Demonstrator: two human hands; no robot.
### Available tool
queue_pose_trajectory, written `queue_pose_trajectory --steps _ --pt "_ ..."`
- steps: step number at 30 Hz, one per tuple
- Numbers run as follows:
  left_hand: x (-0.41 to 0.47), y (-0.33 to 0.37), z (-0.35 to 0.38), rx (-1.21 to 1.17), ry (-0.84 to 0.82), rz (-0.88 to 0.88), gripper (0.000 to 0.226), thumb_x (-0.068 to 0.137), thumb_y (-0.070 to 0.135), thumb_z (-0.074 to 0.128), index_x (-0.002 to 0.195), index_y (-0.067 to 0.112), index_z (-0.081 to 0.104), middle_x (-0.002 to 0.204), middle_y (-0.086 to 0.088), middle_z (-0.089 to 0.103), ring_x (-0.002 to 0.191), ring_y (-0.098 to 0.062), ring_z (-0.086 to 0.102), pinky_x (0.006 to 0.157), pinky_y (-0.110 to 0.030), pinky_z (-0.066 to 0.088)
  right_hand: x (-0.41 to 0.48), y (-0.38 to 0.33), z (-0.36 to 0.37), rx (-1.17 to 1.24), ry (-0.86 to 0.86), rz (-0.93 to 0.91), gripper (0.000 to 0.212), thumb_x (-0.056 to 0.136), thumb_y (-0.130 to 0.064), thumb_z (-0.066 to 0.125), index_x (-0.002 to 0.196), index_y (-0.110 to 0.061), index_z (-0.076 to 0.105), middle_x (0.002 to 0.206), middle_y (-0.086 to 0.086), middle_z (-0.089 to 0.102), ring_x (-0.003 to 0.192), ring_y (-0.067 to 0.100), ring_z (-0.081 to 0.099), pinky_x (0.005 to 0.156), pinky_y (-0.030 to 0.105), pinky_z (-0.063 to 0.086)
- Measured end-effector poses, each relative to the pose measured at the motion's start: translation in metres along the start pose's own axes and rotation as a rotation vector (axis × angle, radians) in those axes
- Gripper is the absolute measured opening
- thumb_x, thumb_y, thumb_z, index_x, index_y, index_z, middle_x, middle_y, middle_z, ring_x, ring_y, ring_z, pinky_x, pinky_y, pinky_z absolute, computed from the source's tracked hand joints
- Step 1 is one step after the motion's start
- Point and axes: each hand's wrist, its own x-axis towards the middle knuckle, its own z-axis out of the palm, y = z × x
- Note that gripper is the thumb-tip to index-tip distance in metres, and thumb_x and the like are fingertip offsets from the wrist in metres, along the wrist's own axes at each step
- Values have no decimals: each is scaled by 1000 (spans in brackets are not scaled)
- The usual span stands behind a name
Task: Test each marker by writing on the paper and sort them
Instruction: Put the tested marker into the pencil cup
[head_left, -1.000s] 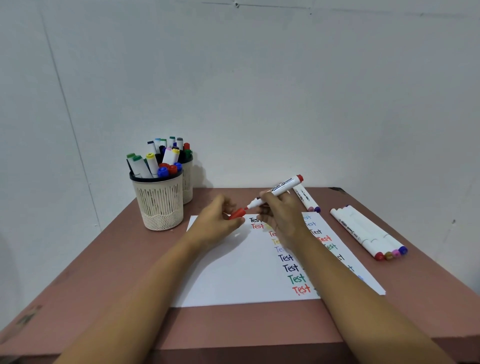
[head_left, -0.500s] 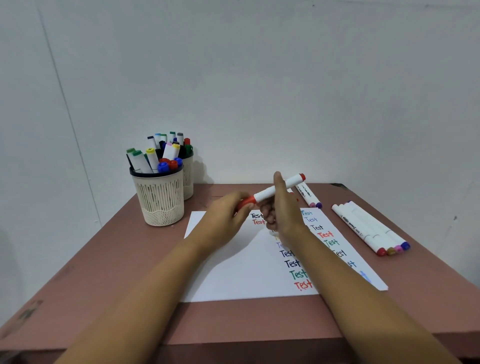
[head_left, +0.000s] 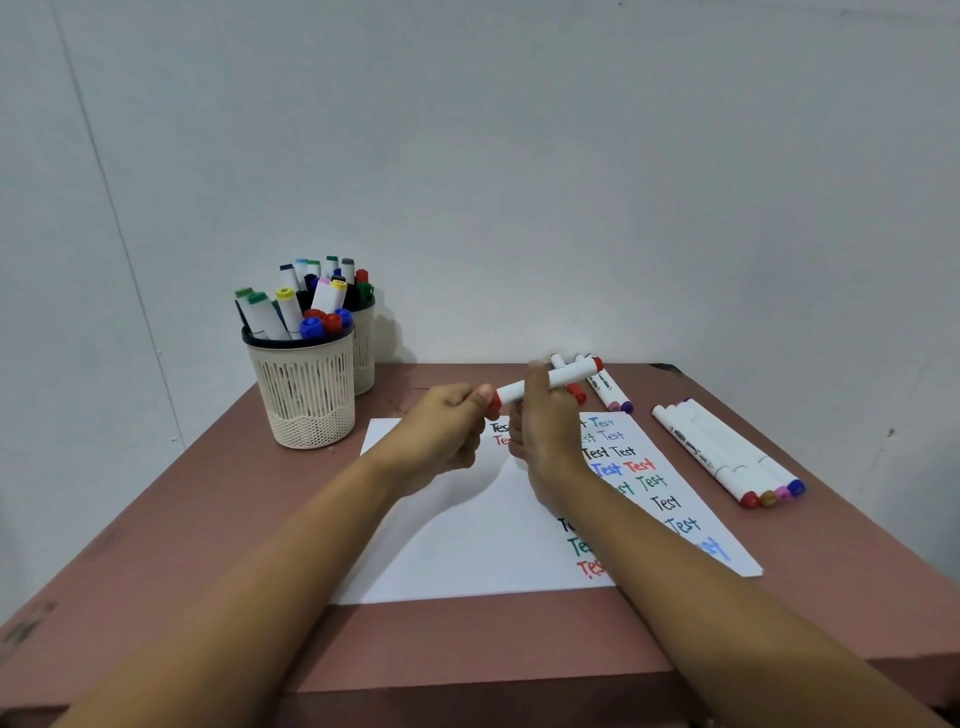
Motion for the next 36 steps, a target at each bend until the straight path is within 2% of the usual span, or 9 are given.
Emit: queue_pose_trajectory --steps 6,12,17,22,26,28,30,33,36 --pt "-1 1 -7 -308 -93 -161 32 101 26 40 78 5 50 53 6 25 42 -6 23 38 -14 21 1 5 3 -77 -19 -174 40 100 -28 40 62 -15 34 50 -2 33 48 12 30 50 28 25" --pt "-3 -1 -10 -338 -109 -172 29 99 24 42 87 2 56 57 4 25 45 -6 25 39 -15 26 3 9 -1 -89 -100 -197 41 102 -30 40 64 -16 35 52 -2 30 46 9 28 47 25 24" --pt "-3 0 -13 -282 83 -76 19 94 19 54 89 3 62 55 3 40 47 -7 38 45 -17 39 10 5 -8 -86 -172 -82 37 97 -39 50 69 -15 50 60 0 42 49 10 40 44 22 31" --pt "1 8 -23 -244 347 62 5 87 14 63 84 11 61 62 2 57 58 -9 56 61 -28 52 20 -2 -21 7 22 -29 27 96 -41 52 88 -16 60 84 1 59 78 13 56 63 30 49" --pt "3 21 -35 -28 465 204 6 86 16 67 90 13 64 89 -11 68 88 -26 67 83 -41 55 25 11 -28 -467 109 -290 24 97 -23 42 89 -10 61 73 -1 54 69 19 47 67 31 40" --pt "3 35 -39 180 486 278 12 87 18 65 95 10 62 92 -9 66 83 -20 64 74 -26 55 27 23 -26 -760 0 -422 25 97 -22 44 103 -11 66 96 7 65 94 25 57 82 35 45" --pt "3 54 -45 371 533 365 17 88 20 64 103 15 57 90 -1 63 81 -14 62 71 -23 53 28 31 -25 -1019 -153 -404 37 98 -31 46 126 -10 58 127 8 58 122 26 48 99 38 40" --pt "0 84 -56 550 581 449 27 89 21 61 114 18 51 92 5 59 79 -11 62 67 -26 51 29 37 -25 -1317 -292 -402 42 97 -42 44 128 -17 53 127 6 56 124 27 46 102 38 38" --pt "1 110 -73 629 623 490 34 91 19 59 122 17 46 95 2 57 80 -14 59 54 -17 48 30 39 -26 -1353 -311 -404 42 97 -45 41 127 -20 55 128 1 55 123 24 46 103 38 36"
